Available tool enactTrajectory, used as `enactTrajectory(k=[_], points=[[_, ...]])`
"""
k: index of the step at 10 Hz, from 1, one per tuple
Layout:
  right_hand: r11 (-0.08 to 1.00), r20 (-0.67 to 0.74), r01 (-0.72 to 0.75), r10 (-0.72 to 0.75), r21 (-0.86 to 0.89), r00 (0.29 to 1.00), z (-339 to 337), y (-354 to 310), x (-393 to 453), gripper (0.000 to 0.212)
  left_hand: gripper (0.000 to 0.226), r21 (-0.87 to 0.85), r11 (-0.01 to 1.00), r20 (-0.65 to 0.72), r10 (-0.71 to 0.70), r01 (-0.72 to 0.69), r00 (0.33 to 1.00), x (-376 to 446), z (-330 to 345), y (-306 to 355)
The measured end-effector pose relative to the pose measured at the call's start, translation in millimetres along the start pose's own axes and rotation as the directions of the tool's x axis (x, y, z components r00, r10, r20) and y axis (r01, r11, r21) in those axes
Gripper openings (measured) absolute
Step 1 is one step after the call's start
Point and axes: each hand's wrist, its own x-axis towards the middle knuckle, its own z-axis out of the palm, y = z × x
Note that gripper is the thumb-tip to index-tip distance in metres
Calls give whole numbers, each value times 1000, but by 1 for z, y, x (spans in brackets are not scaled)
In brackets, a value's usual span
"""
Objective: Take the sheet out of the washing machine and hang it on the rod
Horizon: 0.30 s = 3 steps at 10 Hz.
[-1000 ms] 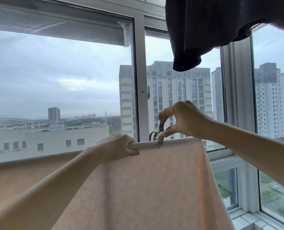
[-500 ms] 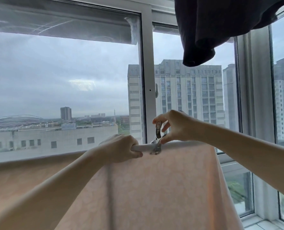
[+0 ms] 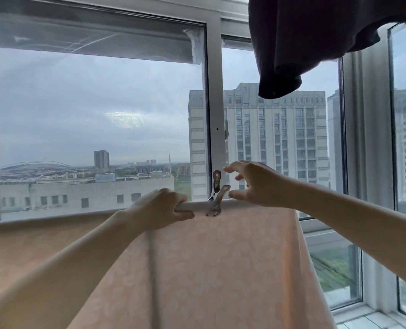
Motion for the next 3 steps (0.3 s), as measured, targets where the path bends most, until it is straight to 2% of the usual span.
enactTrajectory(k=[1, 2, 3], points=[[999, -54, 19, -21, -30, 998, -3, -5, -16, 61, 27, -48, 998, -16, -48, 47, 999, -17, -7, -9], [992, -106, 41, -54, -122, 993, -2, -14, -35, 56, 12, -32, 995, -118, -95, 91, 988, -46, -17, -14], [991, -164, 23, -45, -132, 985, 4, -21, -51, 51, 24, -23, 993, -232, -122, 120, 965, -74, -21, -12]])
